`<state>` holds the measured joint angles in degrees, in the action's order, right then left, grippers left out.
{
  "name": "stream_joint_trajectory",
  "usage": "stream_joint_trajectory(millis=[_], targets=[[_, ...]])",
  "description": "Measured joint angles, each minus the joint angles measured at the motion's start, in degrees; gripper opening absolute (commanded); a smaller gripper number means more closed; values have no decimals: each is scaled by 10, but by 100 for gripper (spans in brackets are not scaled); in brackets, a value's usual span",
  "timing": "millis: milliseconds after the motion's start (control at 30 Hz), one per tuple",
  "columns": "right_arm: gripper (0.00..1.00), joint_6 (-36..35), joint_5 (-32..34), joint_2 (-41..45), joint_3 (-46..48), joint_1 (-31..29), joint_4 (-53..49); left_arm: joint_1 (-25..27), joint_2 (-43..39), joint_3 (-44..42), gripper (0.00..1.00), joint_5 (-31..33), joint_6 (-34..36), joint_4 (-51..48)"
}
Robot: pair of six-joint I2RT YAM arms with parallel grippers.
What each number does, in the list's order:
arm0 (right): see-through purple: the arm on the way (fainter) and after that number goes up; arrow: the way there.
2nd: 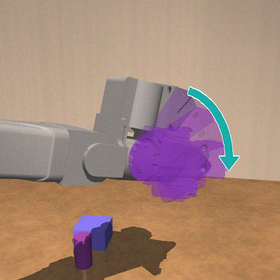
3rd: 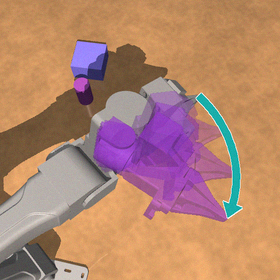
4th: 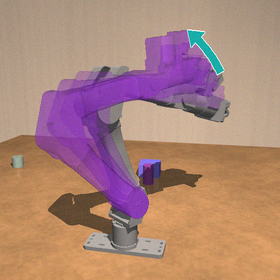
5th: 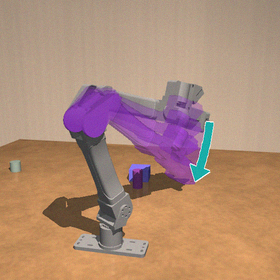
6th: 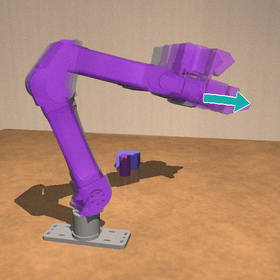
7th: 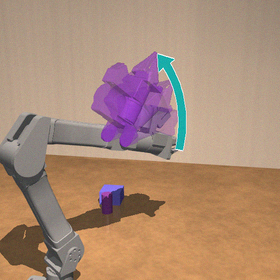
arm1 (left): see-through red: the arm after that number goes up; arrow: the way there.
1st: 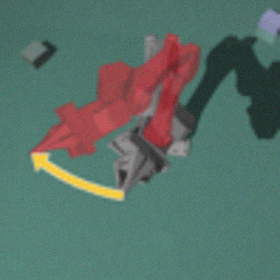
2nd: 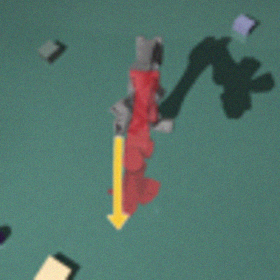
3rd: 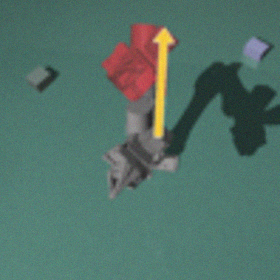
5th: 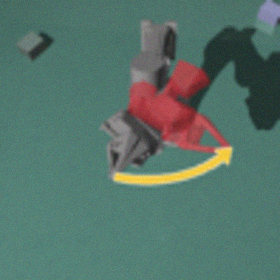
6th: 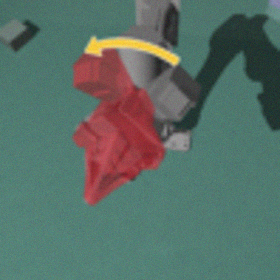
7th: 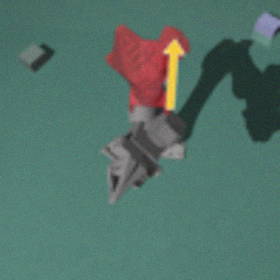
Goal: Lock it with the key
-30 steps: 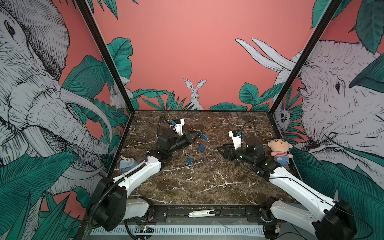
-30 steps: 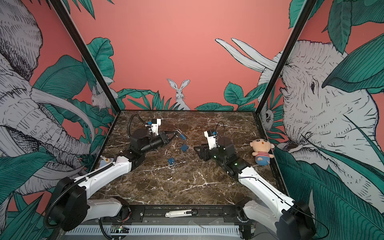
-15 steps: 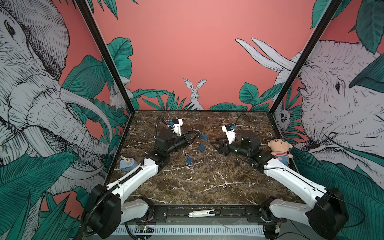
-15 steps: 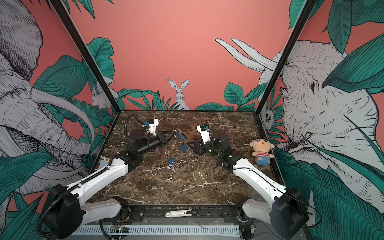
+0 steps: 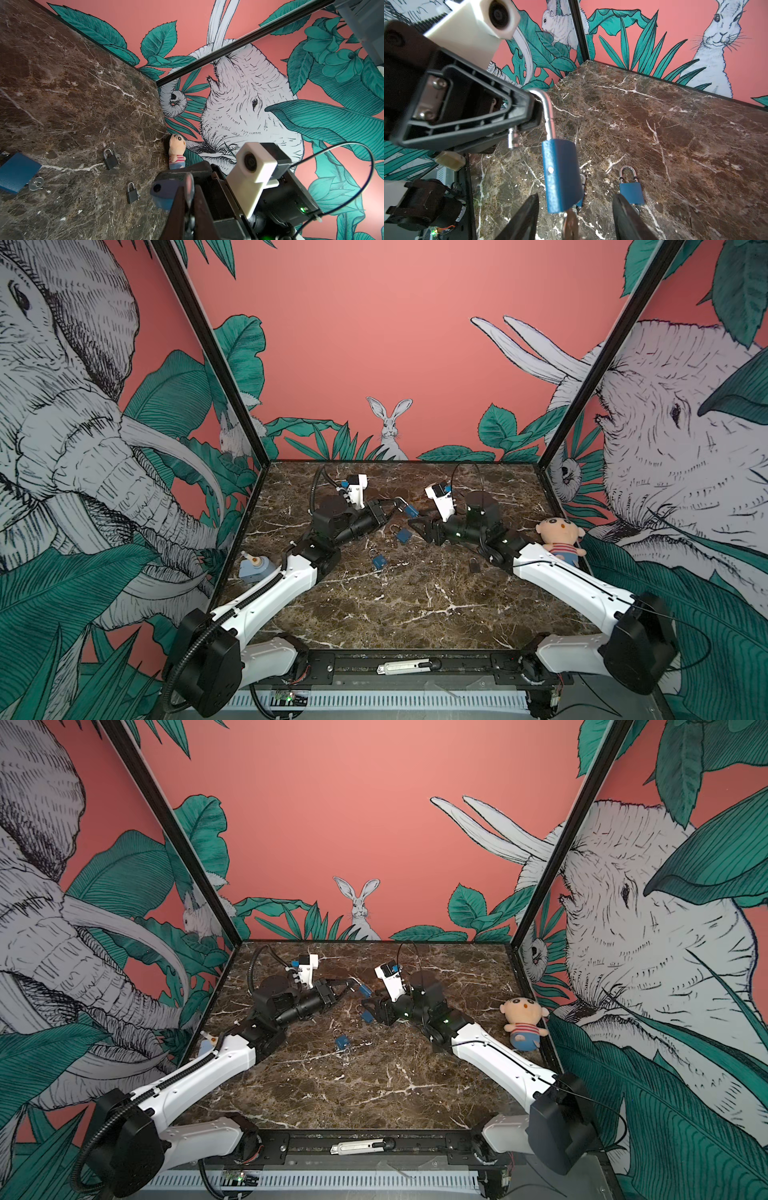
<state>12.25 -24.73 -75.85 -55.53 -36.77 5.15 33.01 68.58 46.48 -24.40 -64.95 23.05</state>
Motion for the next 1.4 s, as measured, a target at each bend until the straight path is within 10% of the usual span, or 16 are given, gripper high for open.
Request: stream_joint_trajectory(millis=[733, 1100, 1400], targets=[[10, -20, -5, -28, -39, -4, -1, 3, 14, 1, 0, 5, -15, 1], [25, -17, -2, -32, -42, -4, -2, 4, 14, 1, 0, 7, -15, 10], [0, -17, -7, -37, -45, -6, -3, 3, 15, 1, 0, 10, -18, 11]])
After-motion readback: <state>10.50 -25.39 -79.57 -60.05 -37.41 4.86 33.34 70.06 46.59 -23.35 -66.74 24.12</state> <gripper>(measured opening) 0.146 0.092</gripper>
